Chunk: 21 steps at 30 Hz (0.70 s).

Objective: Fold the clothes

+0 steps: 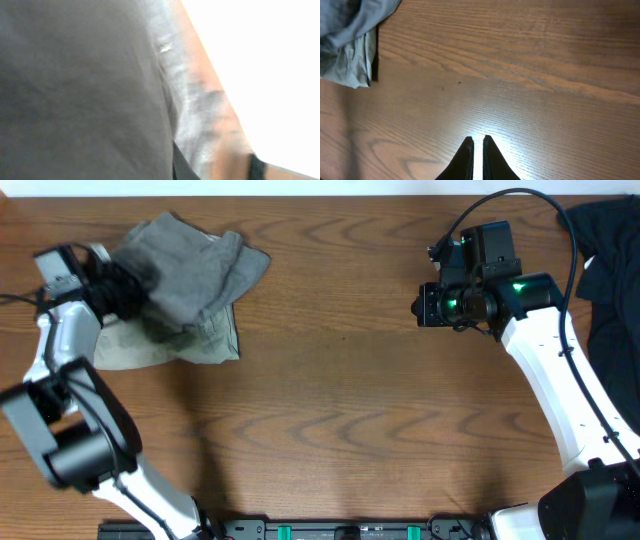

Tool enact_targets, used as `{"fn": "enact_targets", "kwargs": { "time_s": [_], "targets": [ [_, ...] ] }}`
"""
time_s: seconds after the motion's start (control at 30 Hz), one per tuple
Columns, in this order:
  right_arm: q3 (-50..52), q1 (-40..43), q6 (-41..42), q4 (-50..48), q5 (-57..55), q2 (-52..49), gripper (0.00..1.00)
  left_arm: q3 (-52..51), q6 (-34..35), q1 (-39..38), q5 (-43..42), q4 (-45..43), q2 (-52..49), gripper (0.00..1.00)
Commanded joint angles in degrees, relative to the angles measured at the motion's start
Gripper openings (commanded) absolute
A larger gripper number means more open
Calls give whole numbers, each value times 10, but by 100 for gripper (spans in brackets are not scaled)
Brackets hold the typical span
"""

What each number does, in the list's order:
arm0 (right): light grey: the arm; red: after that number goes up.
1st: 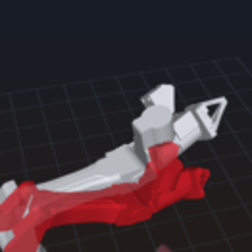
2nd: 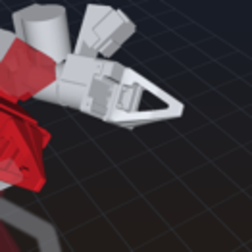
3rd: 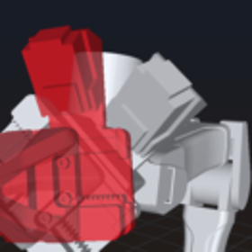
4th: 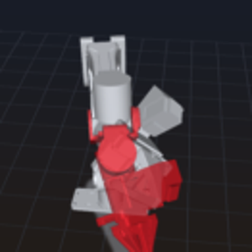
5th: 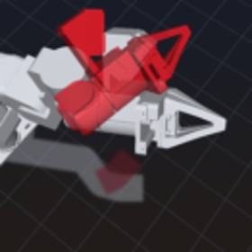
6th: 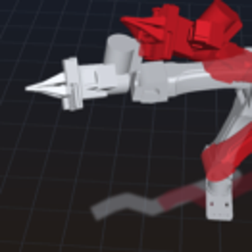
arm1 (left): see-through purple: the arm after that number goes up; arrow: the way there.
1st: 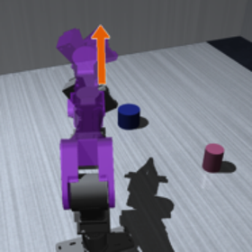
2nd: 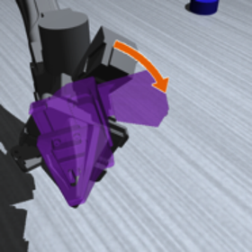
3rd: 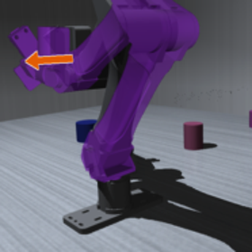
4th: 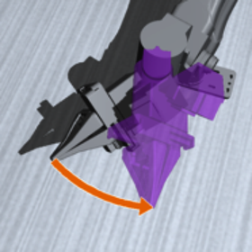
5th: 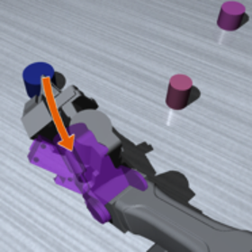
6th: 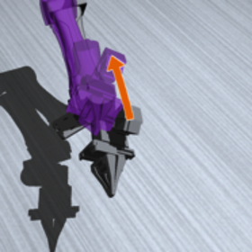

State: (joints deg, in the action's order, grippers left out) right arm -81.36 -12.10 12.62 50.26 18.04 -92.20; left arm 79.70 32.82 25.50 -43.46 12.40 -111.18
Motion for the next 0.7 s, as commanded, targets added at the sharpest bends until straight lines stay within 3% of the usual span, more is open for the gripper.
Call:
{"fn": "enact_targets", "kwargs": {
  "time_s": [0.0,0.1,0.23,0.37,0.4,0.47,0.5,0.67],
  "targets": [
    [0,-3,-7,2,-2,0,7,8,44,-2,-56,-8,84,6],
    [0,-3,-9,5,-2,0,7,8,43,-3,-19,75,122,6],
    [0,-3,-11,1,-3,0,7,3,29,-3,106,222,127,6],
    [0,-3,-11,2,-2,0,7,-48,11,-3,177,247,115,6],
    [0,-3,-11,2,-2,0,7,-63,11,-3,194,245,113,14],
    [0,-3,-11,2,-2,0,7,-90,11,-3,234,238,108,53],
    [0,-3,-11,3,-2,0,7,-102,11,-3,250,232,107,65],
    [0,-3,-11,4,-2,0,7,-115,-56,-2,267,245,110,78]
  ]
}}
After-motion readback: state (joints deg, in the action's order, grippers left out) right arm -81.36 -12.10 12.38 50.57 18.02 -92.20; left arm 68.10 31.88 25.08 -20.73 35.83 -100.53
